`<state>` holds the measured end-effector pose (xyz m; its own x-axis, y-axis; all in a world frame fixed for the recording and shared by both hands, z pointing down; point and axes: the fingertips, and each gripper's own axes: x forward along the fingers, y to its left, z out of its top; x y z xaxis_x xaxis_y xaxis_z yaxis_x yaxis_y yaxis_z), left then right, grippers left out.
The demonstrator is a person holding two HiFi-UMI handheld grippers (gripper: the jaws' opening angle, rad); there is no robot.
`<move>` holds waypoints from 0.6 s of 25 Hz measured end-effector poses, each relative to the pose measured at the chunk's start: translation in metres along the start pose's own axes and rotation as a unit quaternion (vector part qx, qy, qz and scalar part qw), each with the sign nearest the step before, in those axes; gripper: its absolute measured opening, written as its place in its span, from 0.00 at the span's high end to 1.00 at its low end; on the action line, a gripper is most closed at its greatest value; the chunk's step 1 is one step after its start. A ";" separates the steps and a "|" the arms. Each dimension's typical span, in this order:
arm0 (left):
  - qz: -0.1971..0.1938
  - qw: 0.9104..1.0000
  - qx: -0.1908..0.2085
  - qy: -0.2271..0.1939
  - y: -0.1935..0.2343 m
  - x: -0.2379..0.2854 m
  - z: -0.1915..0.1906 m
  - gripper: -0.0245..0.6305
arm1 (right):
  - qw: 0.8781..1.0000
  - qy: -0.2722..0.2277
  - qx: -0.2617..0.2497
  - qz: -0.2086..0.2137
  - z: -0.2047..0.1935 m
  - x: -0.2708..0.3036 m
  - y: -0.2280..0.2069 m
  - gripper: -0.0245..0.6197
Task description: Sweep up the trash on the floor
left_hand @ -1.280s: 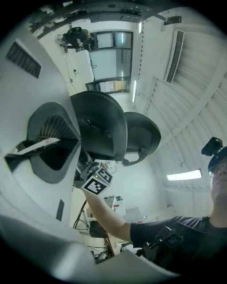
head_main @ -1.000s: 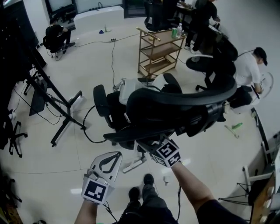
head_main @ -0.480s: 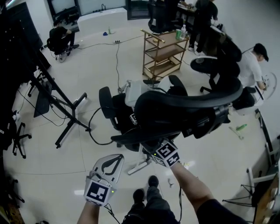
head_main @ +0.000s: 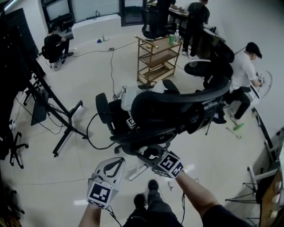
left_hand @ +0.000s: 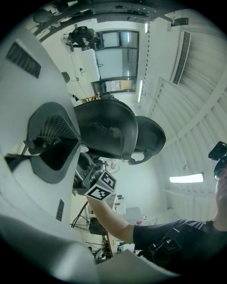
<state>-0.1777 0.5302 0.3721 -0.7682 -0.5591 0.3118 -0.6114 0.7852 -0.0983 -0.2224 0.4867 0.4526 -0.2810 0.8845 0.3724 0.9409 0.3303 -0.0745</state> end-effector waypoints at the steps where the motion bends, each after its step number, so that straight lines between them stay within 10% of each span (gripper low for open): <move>1: -0.004 1.000 0.003 -0.001 -0.003 0.000 0.001 0.96 | 1.000 0.001 -0.004 0.002 0.003 -0.004 0.006 0.78; 15: -0.071 0.997 0.020 -0.008 -0.063 -0.005 -0.007 0.96 | 0.998 -0.004 -0.049 -0.037 0.046 -0.076 0.055 0.78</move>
<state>-0.1341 0.4856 0.3837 -0.6756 -0.6684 0.3111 -0.7215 0.6863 -0.0923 -0.1582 0.4526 0.3773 -0.3516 0.8614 0.3665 0.9314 0.3614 0.0441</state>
